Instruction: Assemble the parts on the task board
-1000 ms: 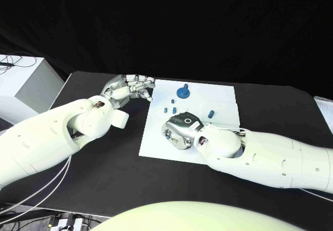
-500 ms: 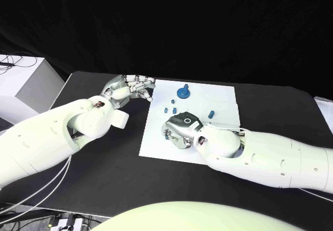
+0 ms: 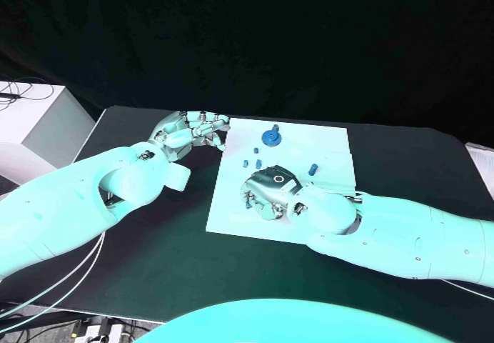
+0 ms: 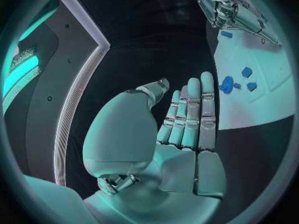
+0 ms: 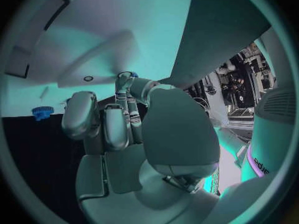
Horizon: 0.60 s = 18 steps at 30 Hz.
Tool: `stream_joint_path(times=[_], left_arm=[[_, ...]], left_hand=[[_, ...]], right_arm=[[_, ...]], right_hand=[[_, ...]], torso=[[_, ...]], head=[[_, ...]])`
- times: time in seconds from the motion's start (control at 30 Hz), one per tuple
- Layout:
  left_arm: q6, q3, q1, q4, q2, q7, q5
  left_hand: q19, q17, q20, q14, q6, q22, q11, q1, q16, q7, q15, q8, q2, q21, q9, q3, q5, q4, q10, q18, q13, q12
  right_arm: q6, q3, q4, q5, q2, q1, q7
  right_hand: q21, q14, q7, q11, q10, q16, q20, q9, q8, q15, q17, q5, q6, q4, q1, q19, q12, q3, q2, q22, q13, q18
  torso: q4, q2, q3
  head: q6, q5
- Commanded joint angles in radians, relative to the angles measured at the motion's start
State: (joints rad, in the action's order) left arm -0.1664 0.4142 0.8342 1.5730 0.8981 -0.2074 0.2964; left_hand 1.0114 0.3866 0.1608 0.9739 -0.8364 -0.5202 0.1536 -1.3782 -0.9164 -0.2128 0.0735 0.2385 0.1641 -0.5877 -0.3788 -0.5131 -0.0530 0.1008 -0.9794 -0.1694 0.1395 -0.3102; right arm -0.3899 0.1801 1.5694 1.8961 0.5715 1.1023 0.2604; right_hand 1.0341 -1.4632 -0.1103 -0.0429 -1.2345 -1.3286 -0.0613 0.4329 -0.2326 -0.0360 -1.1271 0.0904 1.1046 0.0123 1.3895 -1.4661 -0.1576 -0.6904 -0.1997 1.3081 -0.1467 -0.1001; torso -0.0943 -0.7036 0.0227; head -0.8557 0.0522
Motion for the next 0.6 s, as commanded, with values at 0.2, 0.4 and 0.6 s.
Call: stream_joint_path(times=[0.2,0.4,0.6], left_arm=[[0.018,0.000,0.000,0.002,0.001,-0.003,0.004],[0.018,0.000,0.000,0.002,0.002,-0.002,0.004],[0.018,0.000,0.000,0.002,0.003,-0.001,0.004]], left_hand=[[0.006,0.001,0.003,-0.002,0.004,0.001,0.000,-0.009,0.005,-0.014,0.003,0.004,0.004,0.002,0.001,0.005,0.001,-0.001,0.007,-0.013,-0.001,-0.003],[0.006,0.001,0.003,-0.002,0.004,0.001,0.000,-0.009,0.005,-0.014,0.003,0.004,0.004,0.002,0.001,0.005,0.001,-0.001,0.007,-0.013,-0.001,-0.003],[0.006,0.001,0.003,-0.003,0.006,0.002,0.001,-0.010,0.005,-0.014,0.004,0.005,0.004,0.003,0.001,0.006,0.001,0.000,0.008,-0.013,-0.001,-0.005]], right_arm=[[0.010,0.001,-0.002,-0.003,0.006,-0.002,0.017],[0.036,0.001,-0.001,-0.013,0.011,-0.002,0.008],[0.026,0.001,0.005,-0.020,0.019,-0.002,0.003]], right_hand=[[-0.003,-0.014,-0.009,-0.014,0.025,0.004,0.002,-0.005,0.015,0.006,0.010,0.018,-0.026,0.006,-0.007,-0.048,0.021,-0.011,-0.014,0.006,0.006,0.013],[-0.030,-0.005,-0.023,-0.031,0.063,0.016,-0.006,-0.017,0.047,0.020,0.028,0.069,-0.070,0.021,-0.016,-0.040,0.053,-0.034,-0.044,-0.002,0.022,0.011],[-0.039,0.000,-0.027,-0.037,0.079,0.018,-0.010,-0.022,0.059,0.025,0.033,0.098,-0.086,0.024,-0.030,-0.036,0.066,-0.044,-0.058,-0.004,0.030,0.010]], torso=[[0.0000,0.000,0.0000],[0.0001,0.000,0.0000],[0.0000,0.000,-0.0004]], head=[[0.001,0.000],[0.001,0.000],[0.002,0.000]])
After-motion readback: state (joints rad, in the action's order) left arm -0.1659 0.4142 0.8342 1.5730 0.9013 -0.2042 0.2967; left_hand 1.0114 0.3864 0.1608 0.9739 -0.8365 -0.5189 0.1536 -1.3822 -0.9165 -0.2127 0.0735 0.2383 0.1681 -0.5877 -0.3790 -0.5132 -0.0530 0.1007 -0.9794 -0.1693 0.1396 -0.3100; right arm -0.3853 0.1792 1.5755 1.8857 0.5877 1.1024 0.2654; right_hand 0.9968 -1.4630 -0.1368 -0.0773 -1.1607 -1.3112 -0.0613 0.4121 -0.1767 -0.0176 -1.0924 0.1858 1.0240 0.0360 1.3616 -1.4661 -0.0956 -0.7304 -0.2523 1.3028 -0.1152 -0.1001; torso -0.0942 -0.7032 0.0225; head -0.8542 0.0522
